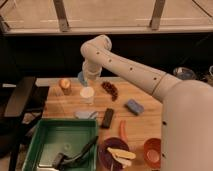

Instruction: Stack cups on top of each other

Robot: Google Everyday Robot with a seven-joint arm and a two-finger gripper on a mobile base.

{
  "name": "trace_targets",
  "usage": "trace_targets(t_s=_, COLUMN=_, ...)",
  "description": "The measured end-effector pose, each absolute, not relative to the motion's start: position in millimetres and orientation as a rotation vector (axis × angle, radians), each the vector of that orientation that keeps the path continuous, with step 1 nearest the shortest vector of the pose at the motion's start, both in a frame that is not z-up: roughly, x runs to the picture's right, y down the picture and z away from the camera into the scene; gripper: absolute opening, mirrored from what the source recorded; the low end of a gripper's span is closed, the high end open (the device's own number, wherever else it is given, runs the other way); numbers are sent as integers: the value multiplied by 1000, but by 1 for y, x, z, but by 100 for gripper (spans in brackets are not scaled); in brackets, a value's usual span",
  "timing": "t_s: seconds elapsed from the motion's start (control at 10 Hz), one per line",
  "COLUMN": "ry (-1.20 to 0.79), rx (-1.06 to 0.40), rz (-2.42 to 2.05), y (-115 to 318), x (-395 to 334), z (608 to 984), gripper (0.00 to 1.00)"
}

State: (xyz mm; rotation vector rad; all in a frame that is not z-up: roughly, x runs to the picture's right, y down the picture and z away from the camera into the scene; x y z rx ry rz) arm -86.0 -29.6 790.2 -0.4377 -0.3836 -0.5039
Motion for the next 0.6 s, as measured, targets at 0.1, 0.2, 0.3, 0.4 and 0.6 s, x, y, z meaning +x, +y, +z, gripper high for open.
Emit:
trace_targets(t_s=0.1, ry=-387, rx=-451, rz=-504, y=-25, x=-88, z=795, gripper=42)
trace_targets(t_s=0.2, ry=-392, rx=-465, rz=-502, y=-21, x=-90, z=801, gripper=42)
trace_targets(t_s=0.3, ry=-397, rx=-480, rz=-496, y=-15, x=-90, z=807, gripper=42)
trace_targets(t_s=0.4, ry=-401, rx=-487, rz=-491, y=-12, x=-89, z=810, gripper=42)
trace_targets(t_s=0.6, ry=-415, rx=-508, rz=-480, y=-3, x=-88, z=816, gripper=44)
